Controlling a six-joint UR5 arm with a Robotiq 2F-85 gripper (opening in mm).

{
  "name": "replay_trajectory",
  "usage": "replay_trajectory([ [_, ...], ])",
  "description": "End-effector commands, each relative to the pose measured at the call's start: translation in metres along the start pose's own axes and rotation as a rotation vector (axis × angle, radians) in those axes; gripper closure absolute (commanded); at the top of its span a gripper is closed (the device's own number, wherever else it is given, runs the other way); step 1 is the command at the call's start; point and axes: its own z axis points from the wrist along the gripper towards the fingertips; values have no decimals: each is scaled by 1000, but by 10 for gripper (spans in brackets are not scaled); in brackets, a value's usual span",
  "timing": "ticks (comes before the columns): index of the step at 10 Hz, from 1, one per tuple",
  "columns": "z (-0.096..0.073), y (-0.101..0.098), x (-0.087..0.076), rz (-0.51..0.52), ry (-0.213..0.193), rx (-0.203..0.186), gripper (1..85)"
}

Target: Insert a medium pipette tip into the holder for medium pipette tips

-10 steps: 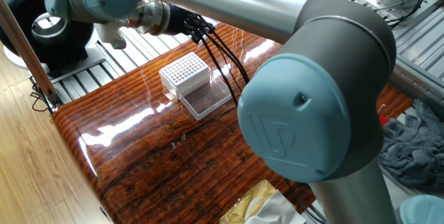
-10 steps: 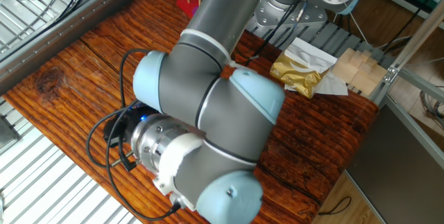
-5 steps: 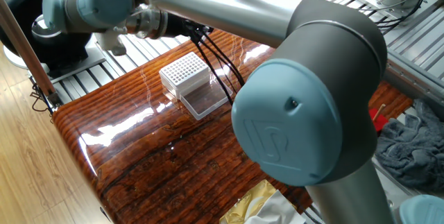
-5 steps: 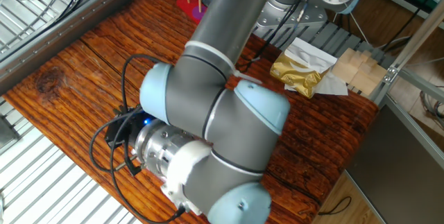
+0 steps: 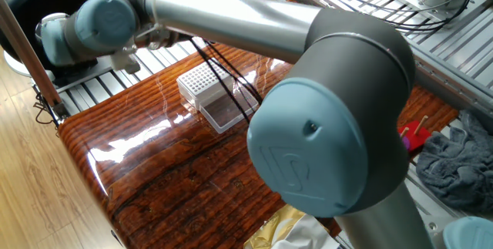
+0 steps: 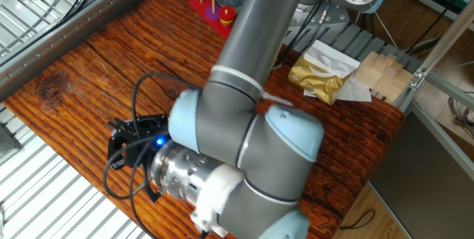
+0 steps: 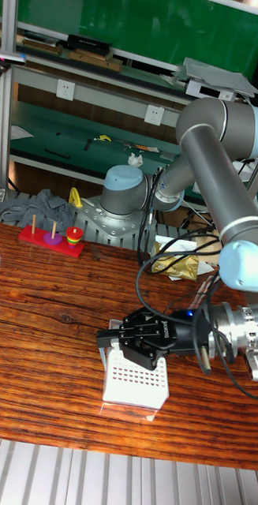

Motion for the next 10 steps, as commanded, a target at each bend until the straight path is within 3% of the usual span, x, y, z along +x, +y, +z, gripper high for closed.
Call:
replay_trajectory([
  [1,0,-2,-5,-34,37,26,847],
  [3,4,2,-9,-82,47,28,847],
  [10,-12,18,-10,-114,108,6,847],
])
